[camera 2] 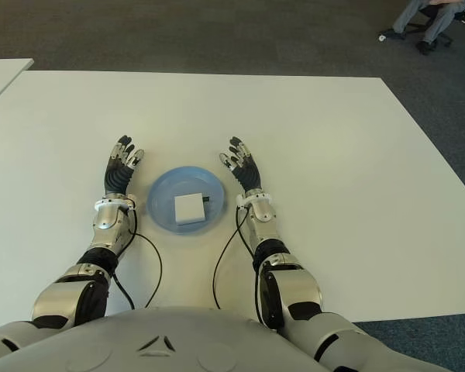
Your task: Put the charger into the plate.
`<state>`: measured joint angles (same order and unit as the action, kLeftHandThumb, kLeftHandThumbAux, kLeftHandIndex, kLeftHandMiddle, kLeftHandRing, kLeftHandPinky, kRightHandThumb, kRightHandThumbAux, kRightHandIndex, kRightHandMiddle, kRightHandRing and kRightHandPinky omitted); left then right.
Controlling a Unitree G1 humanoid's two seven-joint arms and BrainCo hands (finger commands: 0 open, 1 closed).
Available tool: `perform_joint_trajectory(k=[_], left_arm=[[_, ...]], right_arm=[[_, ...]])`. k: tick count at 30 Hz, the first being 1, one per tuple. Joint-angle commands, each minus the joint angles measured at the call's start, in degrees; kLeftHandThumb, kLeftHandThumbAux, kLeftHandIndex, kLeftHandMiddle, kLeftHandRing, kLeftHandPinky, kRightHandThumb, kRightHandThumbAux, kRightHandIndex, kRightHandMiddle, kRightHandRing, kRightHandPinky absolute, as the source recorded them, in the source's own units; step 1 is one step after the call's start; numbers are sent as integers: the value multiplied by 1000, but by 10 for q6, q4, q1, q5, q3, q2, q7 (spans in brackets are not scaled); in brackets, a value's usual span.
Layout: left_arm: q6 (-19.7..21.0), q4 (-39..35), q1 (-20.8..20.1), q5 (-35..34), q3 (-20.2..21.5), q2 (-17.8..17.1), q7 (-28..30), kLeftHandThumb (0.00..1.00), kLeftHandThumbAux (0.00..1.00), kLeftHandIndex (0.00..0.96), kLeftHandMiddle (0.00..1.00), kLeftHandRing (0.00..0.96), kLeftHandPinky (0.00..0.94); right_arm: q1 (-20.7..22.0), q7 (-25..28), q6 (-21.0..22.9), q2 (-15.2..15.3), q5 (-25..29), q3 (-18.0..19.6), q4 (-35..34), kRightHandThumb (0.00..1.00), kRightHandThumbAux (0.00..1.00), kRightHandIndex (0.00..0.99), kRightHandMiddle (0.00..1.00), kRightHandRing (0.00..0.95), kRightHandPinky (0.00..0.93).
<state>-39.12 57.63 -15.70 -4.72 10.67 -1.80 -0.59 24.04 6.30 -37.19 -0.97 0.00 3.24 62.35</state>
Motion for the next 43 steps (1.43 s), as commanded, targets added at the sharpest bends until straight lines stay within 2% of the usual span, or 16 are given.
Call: perform_joint_trajectory(k=[1, 18, 32, 43], left_arm=[[32, 43, 42, -4, 6, 16, -12, 0, 605, 0, 0, 0, 0], [42, 37, 42, -15, 12, 9, -2, 0, 594, 0, 0, 0, 8], [50, 20, 56, -5, -3, -3, 14, 0, 591, 0, 10, 4, 30], [44, 22, 61, 12, -13, -6, 5, 0, 596, 0, 21, 13, 27]], right_arm=[[-32, 1, 37, 5, -11, -7, 23, 0, 597, 73, 96, 71, 70], [-41, 6, 23, 8, -16, -23, 15, 0, 587, 73, 77, 62, 68], [-53, -3, 30, -4, -7, -18, -5, 0, 576, 48, 57, 44, 44], [-67, -30, 25, -11, -6, -13, -20, 0, 674, 65, 51, 26, 40]])
